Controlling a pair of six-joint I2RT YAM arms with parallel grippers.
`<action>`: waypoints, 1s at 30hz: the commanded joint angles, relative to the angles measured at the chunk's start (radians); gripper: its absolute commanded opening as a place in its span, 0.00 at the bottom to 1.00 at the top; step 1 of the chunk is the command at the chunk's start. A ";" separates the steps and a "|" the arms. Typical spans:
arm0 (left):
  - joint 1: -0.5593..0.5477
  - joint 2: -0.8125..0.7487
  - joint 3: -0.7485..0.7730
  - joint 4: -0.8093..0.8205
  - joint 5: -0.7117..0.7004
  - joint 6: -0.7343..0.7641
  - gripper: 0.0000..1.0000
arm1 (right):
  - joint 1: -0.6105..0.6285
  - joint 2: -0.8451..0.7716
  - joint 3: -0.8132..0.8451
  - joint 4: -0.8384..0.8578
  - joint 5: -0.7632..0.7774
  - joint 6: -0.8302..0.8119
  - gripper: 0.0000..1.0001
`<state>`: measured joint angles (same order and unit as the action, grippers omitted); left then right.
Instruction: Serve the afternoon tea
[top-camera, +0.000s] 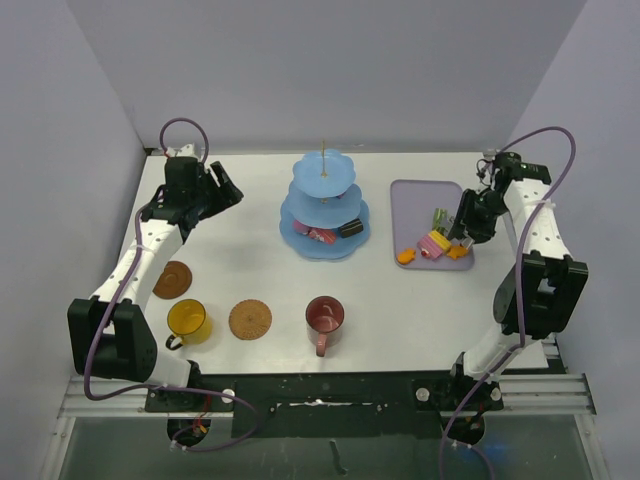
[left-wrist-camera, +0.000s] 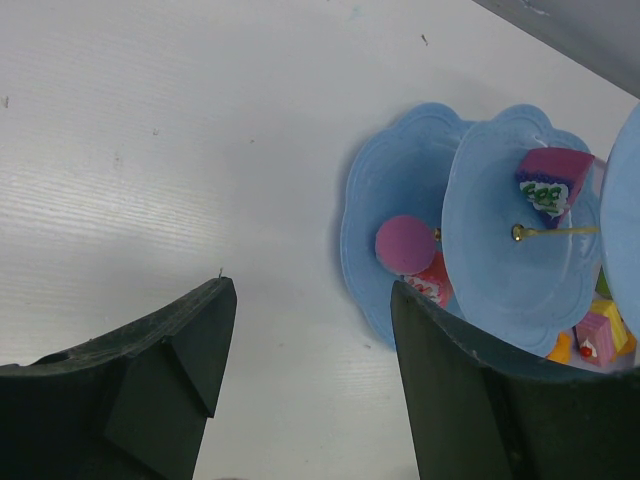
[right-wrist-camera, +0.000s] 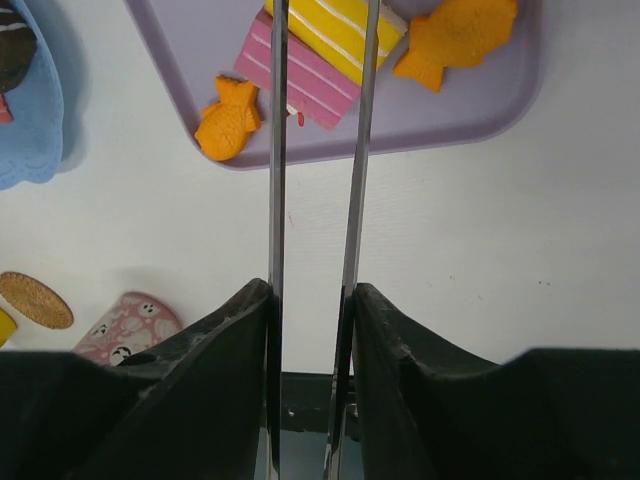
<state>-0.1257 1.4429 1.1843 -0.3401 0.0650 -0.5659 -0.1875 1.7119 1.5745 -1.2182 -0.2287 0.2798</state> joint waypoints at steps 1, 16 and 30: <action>0.001 0.002 0.011 0.055 0.013 0.001 0.62 | 0.007 -0.028 0.019 0.022 -0.012 -0.013 0.36; 0.001 0.003 0.006 0.060 0.016 0.000 0.62 | 0.076 0.052 0.126 -0.009 0.085 -0.003 0.39; 0.004 0.007 0.007 0.063 0.018 -0.002 0.62 | 0.113 0.070 0.149 -0.030 0.145 0.005 0.39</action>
<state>-0.1253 1.4429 1.1843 -0.3397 0.0654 -0.5659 -0.0837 1.7916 1.6878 -1.2442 -0.1028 0.2878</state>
